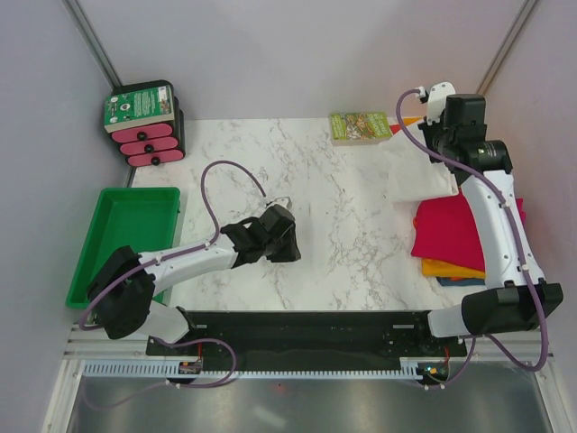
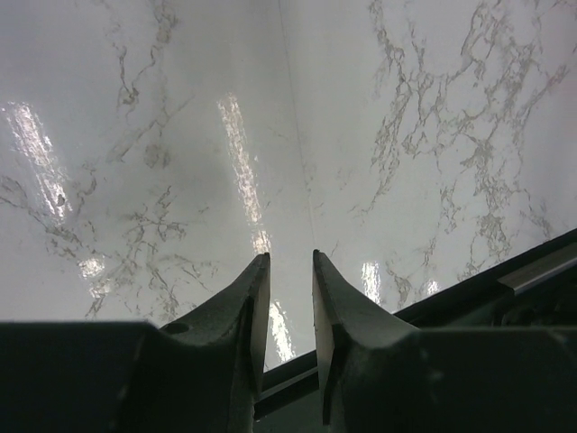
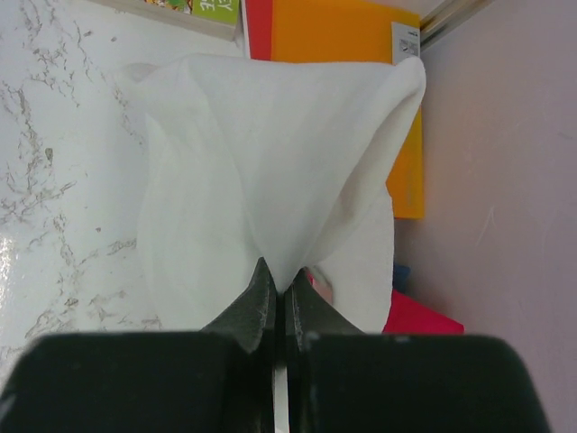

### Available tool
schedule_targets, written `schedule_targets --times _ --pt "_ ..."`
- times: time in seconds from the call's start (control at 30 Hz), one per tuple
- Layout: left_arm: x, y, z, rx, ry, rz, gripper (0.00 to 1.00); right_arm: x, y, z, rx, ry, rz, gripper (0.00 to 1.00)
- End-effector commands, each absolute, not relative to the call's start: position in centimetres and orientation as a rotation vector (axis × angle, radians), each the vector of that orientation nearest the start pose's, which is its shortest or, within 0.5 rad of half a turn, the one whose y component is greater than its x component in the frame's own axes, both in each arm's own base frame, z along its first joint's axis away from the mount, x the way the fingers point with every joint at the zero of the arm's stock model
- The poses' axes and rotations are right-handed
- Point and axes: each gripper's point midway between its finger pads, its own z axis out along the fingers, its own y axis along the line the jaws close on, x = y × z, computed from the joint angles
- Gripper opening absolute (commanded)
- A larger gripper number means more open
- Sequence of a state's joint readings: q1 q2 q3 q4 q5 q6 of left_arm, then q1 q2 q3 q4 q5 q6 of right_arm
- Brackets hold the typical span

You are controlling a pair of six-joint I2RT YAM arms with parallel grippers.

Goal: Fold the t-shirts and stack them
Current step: Put the neatly folded tshirt into the corner of the board with the right arm

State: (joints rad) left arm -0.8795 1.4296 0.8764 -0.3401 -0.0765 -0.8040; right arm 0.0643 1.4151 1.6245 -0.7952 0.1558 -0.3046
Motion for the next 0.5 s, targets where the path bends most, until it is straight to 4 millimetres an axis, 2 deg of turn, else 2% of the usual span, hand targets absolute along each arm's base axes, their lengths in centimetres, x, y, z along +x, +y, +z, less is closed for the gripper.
schedule_targets --times 0.0,0.07,0.1,0.23,0.47 --pt "21.6 -29.7 8.9 0.02 2.539 -0.668 0.32 37.1 -3.3 32.9 -0.32 2.105 -0.368 0.0" --pt "21.4 -30.1 8.7 0.032 2.55 -0.671 0.32 36.1 -5.0 32.1 -0.292 2.132 -0.38 0.0" --pt "21.4 -30.2 8.6 0.038 2.553 -0.673 0.32 35.4 -5.3 32.5 -0.293 2.12 -0.39 0.0" --pt "21.1 -30.8 8.4 0.057 2.563 -0.678 0.32 33.4 -7.3 31.7 -0.272 2.143 -0.427 0.0" --pt "20.2 -30.9 7.7 0.07 2.587 -0.681 0.32 31.9 -9.6 29.7 -0.21 2.198 -0.412 0.0"
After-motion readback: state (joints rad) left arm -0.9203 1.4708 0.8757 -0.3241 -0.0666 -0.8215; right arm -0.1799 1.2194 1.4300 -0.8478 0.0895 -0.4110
